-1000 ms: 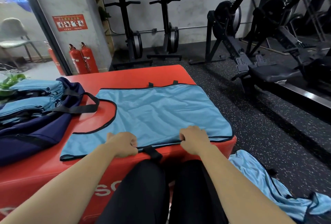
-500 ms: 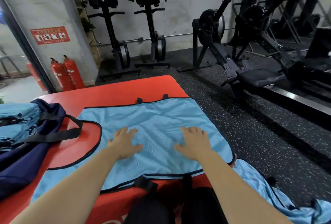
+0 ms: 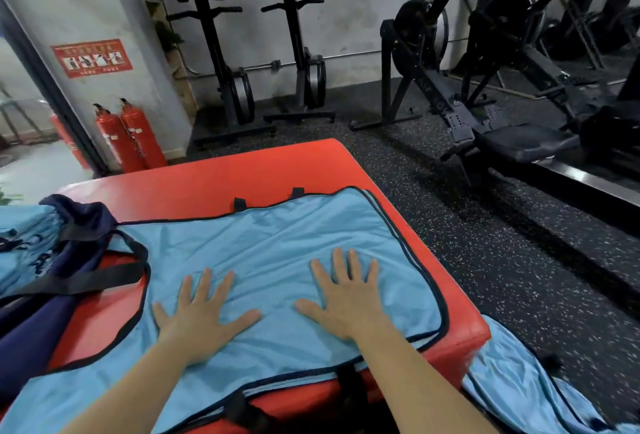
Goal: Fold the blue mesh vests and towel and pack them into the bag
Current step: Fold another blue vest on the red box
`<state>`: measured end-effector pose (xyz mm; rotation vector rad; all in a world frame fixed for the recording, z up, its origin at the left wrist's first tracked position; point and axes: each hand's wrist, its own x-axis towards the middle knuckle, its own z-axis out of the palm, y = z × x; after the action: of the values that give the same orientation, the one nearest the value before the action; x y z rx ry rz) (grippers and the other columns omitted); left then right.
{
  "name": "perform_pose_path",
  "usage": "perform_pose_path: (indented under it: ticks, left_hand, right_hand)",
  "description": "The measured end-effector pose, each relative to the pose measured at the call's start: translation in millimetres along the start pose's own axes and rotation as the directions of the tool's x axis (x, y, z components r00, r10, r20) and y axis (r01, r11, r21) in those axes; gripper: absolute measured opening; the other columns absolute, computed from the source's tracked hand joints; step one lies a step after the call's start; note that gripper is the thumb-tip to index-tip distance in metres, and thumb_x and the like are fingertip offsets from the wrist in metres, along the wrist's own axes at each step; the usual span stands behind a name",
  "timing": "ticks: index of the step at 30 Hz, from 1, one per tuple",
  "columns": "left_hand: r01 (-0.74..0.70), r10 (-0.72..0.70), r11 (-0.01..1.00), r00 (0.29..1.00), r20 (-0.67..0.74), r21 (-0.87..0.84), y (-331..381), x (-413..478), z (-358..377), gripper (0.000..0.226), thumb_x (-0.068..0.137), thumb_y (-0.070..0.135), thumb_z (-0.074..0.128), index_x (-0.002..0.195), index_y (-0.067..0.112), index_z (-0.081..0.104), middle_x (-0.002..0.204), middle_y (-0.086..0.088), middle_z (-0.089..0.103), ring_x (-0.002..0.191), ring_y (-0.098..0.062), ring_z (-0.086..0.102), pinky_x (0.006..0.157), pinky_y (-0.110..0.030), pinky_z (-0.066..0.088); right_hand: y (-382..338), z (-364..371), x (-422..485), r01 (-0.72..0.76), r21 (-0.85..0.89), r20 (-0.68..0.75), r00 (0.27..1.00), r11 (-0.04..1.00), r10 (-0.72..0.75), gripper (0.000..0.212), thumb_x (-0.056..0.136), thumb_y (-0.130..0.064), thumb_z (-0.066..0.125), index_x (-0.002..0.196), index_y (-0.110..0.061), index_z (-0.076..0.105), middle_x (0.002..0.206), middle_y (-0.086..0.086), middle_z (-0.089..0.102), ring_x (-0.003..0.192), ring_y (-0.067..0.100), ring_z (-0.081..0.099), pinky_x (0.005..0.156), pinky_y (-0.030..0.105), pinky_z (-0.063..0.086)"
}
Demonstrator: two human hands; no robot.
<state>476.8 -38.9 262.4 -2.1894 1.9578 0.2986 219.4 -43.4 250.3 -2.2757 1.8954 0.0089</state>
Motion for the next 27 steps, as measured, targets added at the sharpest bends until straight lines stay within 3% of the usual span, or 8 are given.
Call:
perform_pose_path:
  ticks: [5, 10, 13, 15, 17, 20, 25, 27]
  left_hand:
    - [-0.007, 0.007, 1.000, 0.999, 0.040, 0.002, 5.3, -11.7, -12.8, 0.116, 0.051, 0.105, 0.014, 0.151, 0.050, -0.008, 0.162, 0.008, -0.019, 0.150, -0.024, -0.015, 0.113, -0.068, -0.002]
    - [-0.117, 0.125, 0.991, 0.979, -0.161, 0.063, 50.3, -4.0, -24.9, 0.086, 0.068, 0.094, 0.029, 0.135, 0.040, 0.038, 0.159, 0.005, 0.017, 0.149, -0.020, 0.011, 0.114, -0.062, 0.008]
    - [-0.134, 0.120, 0.990, 0.957, -0.265, -0.037, 73.4, 13.4, -37.3, 0.060, 0.086, 0.075, 0.038, 0.128, 0.033, 0.046, 0.143, 0.008, 0.043, 0.135, -0.017, 0.036, 0.109, -0.051, 0.023]
    - [-0.105, 0.083, 0.993, 0.948, -0.307, -0.055, 79.0, 32.7, -50.2, 0.048, 0.094, 0.059, 0.042, 0.132, 0.030, 0.046, 0.137, 0.006, 0.052, 0.129, -0.018, 0.045, 0.105, -0.044, 0.028]
    - [-0.077, 0.072, 0.997, 0.949, -0.307, -0.005, 78.1, 56.4, -64.4, 0.042, 0.098, 0.047, 0.042, 0.136, 0.031, 0.044, 0.134, 0.005, 0.057, 0.128, -0.017, 0.048, 0.103, -0.040, 0.028]
    - [-0.057, 0.063, 0.998, 0.957, -0.282, 0.028, 76.0, 94.3, -80.9, 0.041, 0.098, 0.039, 0.042, 0.139, 0.034, 0.044, 0.134, 0.010, 0.057, 0.127, -0.015, 0.048, 0.100, -0.036, 0.027]
    - [-0.083, 0.096, 0.994, 0.964, -0.249, 0.064, 92.3, 151.0, -84.8, 0.042, 0.098, 0.030, 0.041, 0.140, 0.035, 0.044, 0.132, 0.010, 0.057, 0.126, -0.015, 0.047, 0.100, -0.036, 0.025]
    - [-0.090, 0.101, 0.994, 0.958, -0.267, 0.054, 96.0, 169.8, -83.1, 0.041, 0.098, 0.028, 0.043, 0.138, 0.036, 0.048, 0.133, 0.009, 0.056, 0.124, -0.014, 0.048, 0.101, -0.039, 0.024]
  right_hand:
    - [1.5, 1.2, -20.2, -0.010, -0.004, 0.022, 1.000, 1.000, 0.010, 0.108, 0.056, -0.085, -0.017, 0.153, -0.037, -0.013, 0.160, 0.007, -0.023, 0.145, 0.035, -0.024, 0.111, 0.065, -0.014]
    - [13.1, -7.3, -39.6, -0.018, 0.043, 0.084, 0.996, 0.999, 0.014, 0.105, 0.062, -0.087, -0.008, 0.154, -0.036, -0.009, 0.162, 0.006, -0.019, 0.147, 0.031, -0.021, 0.115, 0.061, -0.012]
    - [29.3, -25.8, -37.1, -0.045, 0.208, 0.009, 0.999, 0.977, 0.045, 0.076, 0.092, -0.071, 0.027, 0.154, -0.027, 0.019, 0.162, 0.007, 0.014, 0.150, 0.024, 0.005, 0.118, 0.048, 0.010]
    - [48.3, -37.8, -22.0, -0.063, 0.254, -0.192, 0.975, 0.965, 0.115, 0.052, 0.097, -0.051, 0.043, 0.137, -0.020, 0.047, 0.142, 0.007, 0.049, 0.136, 0.026, 0.035, 0.105, 0.039, 0.033]
    - [68.3, -51.0, 2.2, -0.125, 0.294, -0.311, 0.925, 0.948, 0.219, 0.027, 0.094, -0.038, 0.050, 0.108, -0.017, 0.061, 0.113, 0.005, 0.065, 0.113, 0.029, 0.051, 0.086, 0.036, 0.041]
    - [89.4, -67.2, 44.9, -0.207, 0.386, -0.292, 0.897, 0.899, 0.332, 0.013, 0.092, -0.026, 0.049, 0.082, -0.019, 0.048, 0.102, 0.007, 0.066, 0.096, 0.030, 0.049, 0.079, 0.037, 0.040]
    - [110.7, -69.7, 117.6, -0.302, 0.420, -0.297, 0.845, 0.856, 0.444, 0.036, 0.094, -0.024, 0.048, 0.065, -0.020, 0.027, 0.092, 0.009, 0.060, 0.092, 0.030, 0.045, 0.072, 0.035, 0.034]
    - [117.2, -65.9, 140.8, -0.348, 0.420, -0.274, 0.832, 0.838, 0.483, 0.035, 0.095, -0.025, 0.048, 0.066, -0.018, 0.029, 0.097, 0.009, 0.061, 0.092, 0.028, 0.044, 0.077, 0.036, 0.038]
